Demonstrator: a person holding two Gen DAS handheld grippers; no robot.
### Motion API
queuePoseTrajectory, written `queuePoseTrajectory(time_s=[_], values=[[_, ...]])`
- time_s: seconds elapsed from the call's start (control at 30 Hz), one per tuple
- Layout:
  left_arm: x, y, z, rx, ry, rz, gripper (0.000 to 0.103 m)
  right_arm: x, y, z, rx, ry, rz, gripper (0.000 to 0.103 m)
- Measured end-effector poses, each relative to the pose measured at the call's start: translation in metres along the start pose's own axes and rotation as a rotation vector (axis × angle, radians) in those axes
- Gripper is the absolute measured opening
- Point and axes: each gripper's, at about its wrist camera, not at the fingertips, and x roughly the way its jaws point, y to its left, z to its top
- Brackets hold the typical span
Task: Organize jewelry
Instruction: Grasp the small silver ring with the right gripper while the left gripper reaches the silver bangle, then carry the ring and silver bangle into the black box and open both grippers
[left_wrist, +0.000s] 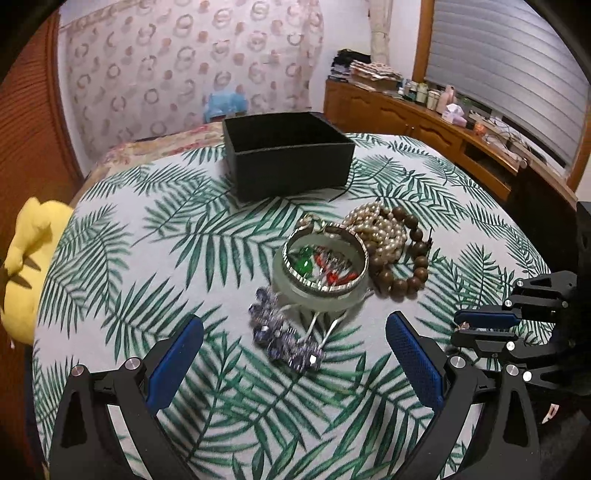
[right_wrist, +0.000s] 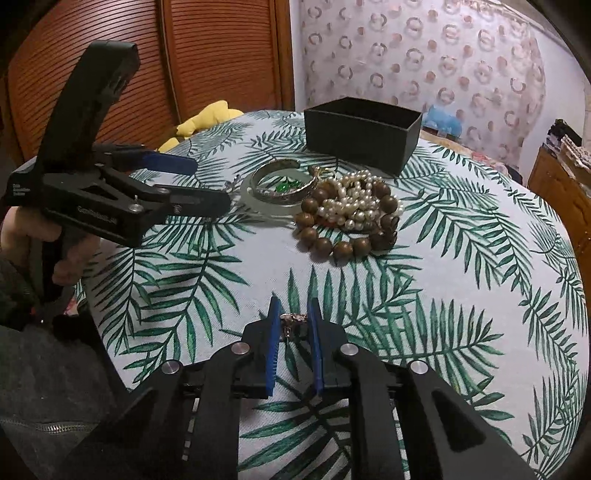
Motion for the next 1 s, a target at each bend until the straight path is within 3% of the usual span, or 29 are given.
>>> queuePoseTrajectory(time_s=[0.1,0.2,0.37,0.5,0.73,1.0], values=[[0.004,-0.004,0.009,0.025,-0.016,-0.003,0.095,-0.001,-0.006,0.006,0.002,-0.018,-0.004,0.017],[0.01,-0.005,0.018,0.028,-0.02,-0.019,0.086,-0.003,-0.015,0.014,0.011,-0.04,-0.022,0.017],[0.024,-0.011,0.027,0.051,-0.011,-0.032,0.084,-0.006,-0.027,0.025,0.02,-0.059,-0.054,0.017],[0.033,-0.016,0.03,0.063,-0.003,-0.015,0.076,-0.008,-0.033,0.033,0.025,-0.073,-0.066,0.017],[0.037,-0.021,0.028,0.106,-0.002,0.002,0.066,-0.01,-0.038,0.045,0.018,-0.095,-0.075,0.017],[0.026,-0.016,0.031,0.083,-0.043,-0.025,0.058,-0.006,-0.042,0.06,0.007,-0.106,-0.083,0.017]])
